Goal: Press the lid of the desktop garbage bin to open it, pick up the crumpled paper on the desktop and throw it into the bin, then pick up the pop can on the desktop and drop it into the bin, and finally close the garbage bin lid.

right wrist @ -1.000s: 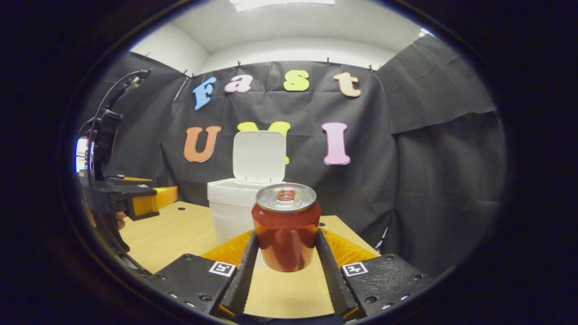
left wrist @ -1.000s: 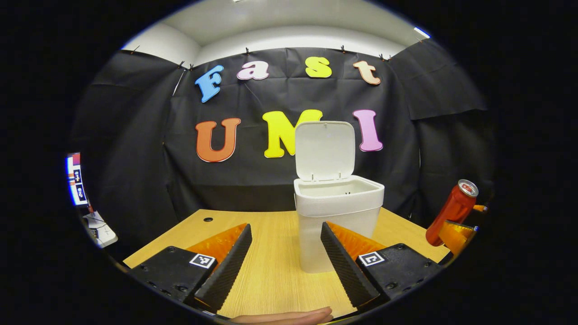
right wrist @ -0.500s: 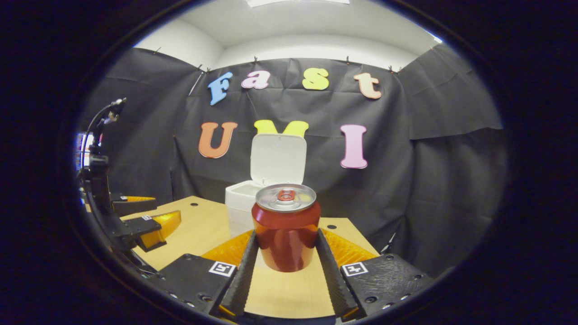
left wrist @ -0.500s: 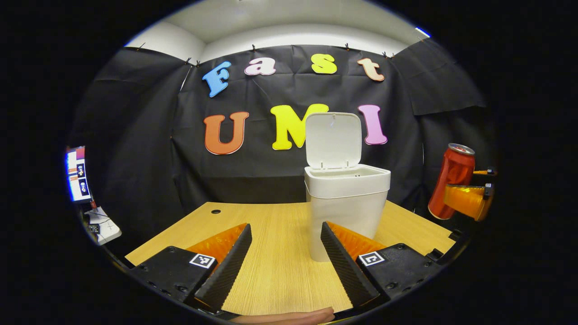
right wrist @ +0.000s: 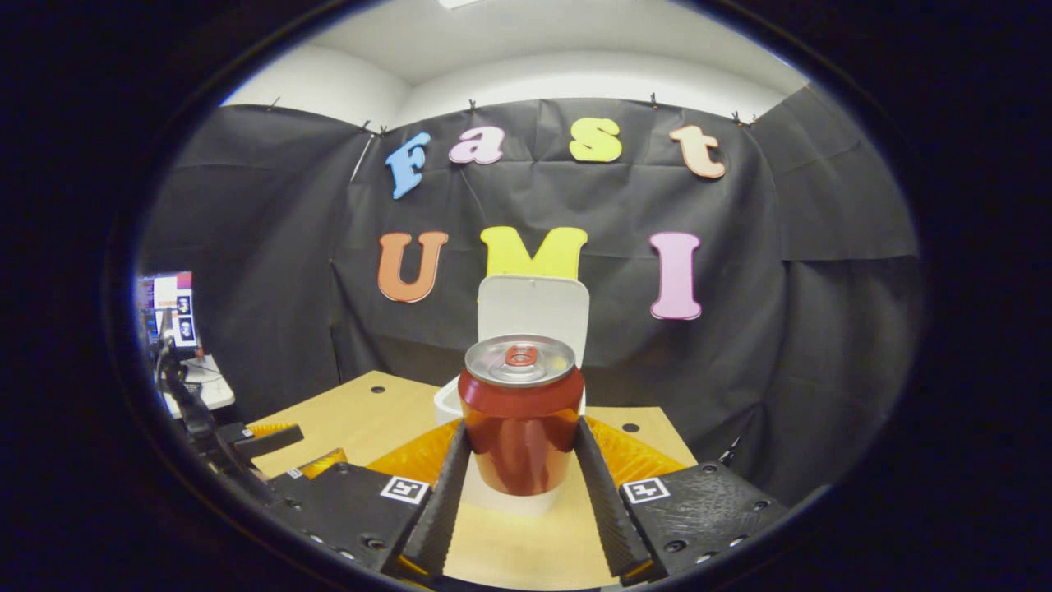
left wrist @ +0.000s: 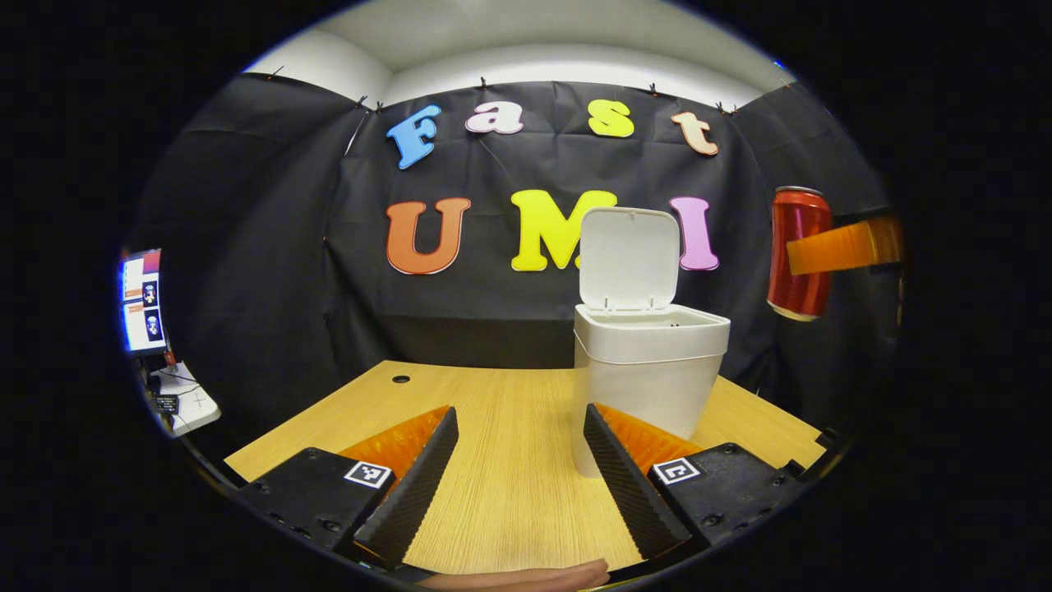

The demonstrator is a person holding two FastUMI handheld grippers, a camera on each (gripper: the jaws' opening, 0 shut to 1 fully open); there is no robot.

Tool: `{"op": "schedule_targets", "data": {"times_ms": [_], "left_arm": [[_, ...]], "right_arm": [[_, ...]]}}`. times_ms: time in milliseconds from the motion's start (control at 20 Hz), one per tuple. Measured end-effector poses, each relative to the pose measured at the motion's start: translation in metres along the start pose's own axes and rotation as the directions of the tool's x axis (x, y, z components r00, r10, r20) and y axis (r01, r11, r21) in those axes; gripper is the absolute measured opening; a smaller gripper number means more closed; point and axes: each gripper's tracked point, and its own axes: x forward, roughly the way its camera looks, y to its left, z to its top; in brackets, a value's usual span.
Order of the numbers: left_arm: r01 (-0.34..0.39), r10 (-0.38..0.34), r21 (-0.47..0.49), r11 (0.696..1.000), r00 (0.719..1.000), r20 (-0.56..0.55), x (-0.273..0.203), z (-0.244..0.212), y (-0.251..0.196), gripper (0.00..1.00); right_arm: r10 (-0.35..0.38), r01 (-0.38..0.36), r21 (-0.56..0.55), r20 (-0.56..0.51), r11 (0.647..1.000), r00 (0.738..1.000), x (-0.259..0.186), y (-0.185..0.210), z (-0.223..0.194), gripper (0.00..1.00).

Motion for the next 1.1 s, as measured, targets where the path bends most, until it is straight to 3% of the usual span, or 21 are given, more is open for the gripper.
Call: {"op": "schedule_targets", "data": {"times_ms": [350, 700, 1100], "left_arm": [[0.010, -0.010, 0.012, 1.000, 1.000, 0.017, -0.003, 0.002, -0.002, 0.99], [-0.024, 0.024, 0.020, 0.999, 1.000, 0.006, 0.001, -0.002, 0.007, 0.99], [-0.054, 0.053, 0.005, 0.999, 0.998, 0.027, -0.005, 0.007, 0.017, 0.99]], "right_arm": [[-0.081, 0.080, -0.023, -0.032, 0.997, 0.996, 0.068, -0.004, 0.031, 0.70], [-0.138, 0.136, -0.037, -0.062, 0.990, 0.989, 0.145, -0.010, 0.039, 0.71], [-0.091, 0.092, 0.002, -0.123, 0.996, 0.988, 0.200, 0.025, 0.020, 0.71]]}}
